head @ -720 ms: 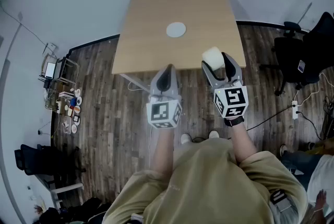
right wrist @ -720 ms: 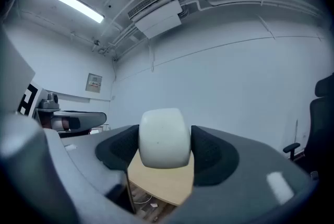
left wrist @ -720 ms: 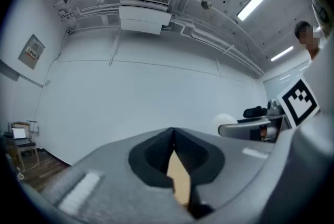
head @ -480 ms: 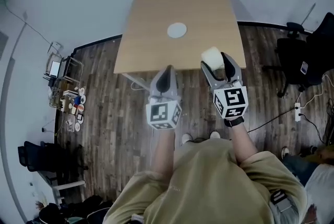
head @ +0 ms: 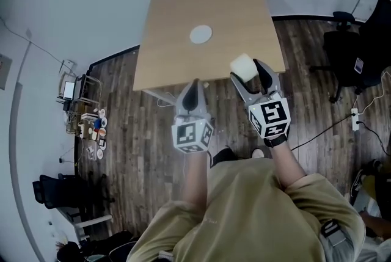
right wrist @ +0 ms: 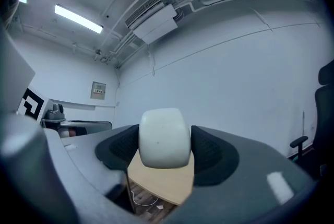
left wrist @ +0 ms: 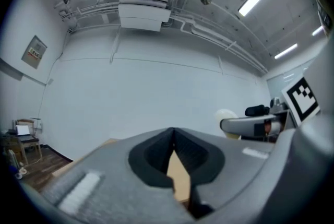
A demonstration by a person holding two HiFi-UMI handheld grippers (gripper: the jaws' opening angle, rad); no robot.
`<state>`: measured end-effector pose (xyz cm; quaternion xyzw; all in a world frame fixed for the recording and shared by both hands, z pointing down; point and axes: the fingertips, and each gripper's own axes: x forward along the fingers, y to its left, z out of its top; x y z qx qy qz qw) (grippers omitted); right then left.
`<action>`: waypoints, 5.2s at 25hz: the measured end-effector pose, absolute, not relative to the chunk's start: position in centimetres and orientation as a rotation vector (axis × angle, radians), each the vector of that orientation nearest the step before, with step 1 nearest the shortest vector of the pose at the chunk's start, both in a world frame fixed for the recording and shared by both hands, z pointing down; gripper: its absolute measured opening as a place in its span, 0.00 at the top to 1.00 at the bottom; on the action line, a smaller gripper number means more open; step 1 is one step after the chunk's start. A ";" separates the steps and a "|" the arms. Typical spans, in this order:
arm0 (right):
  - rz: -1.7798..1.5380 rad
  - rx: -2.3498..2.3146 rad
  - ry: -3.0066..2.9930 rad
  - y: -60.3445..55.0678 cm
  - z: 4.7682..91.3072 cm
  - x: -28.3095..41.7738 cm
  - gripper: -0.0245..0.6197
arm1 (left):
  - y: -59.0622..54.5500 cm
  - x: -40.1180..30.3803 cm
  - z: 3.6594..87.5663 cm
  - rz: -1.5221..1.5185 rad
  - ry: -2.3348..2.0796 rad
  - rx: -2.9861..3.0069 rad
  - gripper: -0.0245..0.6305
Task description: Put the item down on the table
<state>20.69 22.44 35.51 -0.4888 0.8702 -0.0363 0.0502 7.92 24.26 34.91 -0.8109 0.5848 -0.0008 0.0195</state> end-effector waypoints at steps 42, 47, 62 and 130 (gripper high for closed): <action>-0.162 -1.628 2.780 -7.9 41.5 -2.0 0.48 | -8.8 -12.2 42.5 -0.030 1.841 -2.738 0.96; -0.198 -1.642 2.810 -12.4 43.1 -1.1 0.48 | -12.7 -11.6 44.2 -0.072 1.860 -2.760 0.96; -0.302 -1.600 2.915 -24.8 46.7 -0.5 0.48 | -23.1 -11.1 47.7 -0.171 1.975 -2.765 0.96; -0.831 -1.558 3.504 -31.7 75.7 -7.4 0.34 | -26.2 -16.6 63.7 -0.444 2.303 -2.845 0.96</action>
